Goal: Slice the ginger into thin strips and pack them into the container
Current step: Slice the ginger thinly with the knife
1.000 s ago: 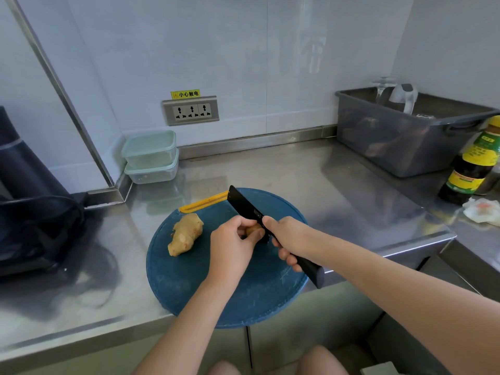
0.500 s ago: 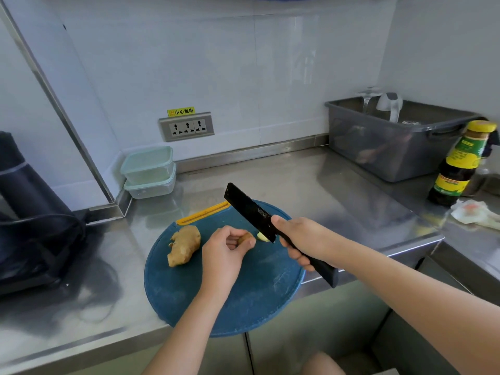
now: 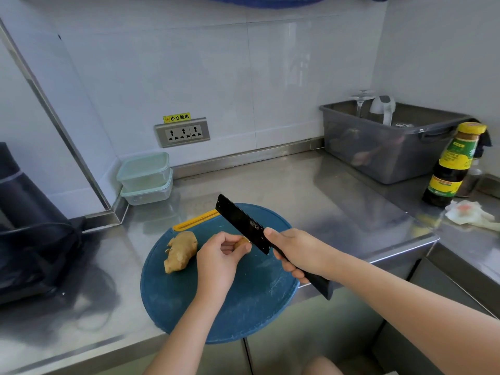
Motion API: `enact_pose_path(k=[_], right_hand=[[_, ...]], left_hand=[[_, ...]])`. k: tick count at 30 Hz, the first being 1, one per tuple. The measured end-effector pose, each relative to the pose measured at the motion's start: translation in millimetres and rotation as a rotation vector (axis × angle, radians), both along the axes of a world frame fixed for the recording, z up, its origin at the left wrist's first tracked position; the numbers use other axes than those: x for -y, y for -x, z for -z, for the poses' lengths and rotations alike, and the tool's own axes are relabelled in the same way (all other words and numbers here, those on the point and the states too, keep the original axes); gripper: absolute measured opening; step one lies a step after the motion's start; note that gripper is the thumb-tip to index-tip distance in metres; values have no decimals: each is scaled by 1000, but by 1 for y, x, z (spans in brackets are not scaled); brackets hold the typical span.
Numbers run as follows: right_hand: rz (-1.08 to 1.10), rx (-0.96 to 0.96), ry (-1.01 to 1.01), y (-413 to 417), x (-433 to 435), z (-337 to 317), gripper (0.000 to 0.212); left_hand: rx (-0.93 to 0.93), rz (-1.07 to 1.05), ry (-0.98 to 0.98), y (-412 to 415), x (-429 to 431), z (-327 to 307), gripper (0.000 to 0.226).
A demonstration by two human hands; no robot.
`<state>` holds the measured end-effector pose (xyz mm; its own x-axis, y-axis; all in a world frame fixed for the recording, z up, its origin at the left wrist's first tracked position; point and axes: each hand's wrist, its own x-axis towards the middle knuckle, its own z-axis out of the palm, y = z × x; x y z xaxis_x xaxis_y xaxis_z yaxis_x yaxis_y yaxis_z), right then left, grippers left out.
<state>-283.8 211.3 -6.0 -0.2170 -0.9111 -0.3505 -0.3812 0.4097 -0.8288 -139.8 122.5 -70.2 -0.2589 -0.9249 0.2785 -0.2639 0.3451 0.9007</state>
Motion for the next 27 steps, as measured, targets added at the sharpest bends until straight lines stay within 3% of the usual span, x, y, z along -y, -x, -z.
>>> enact_pose_path(k=[27], right_hand=[[25,-109,-98,-16,2,-7,50]], left_hand=[[34,-14,32,0,-5,-5,9]])
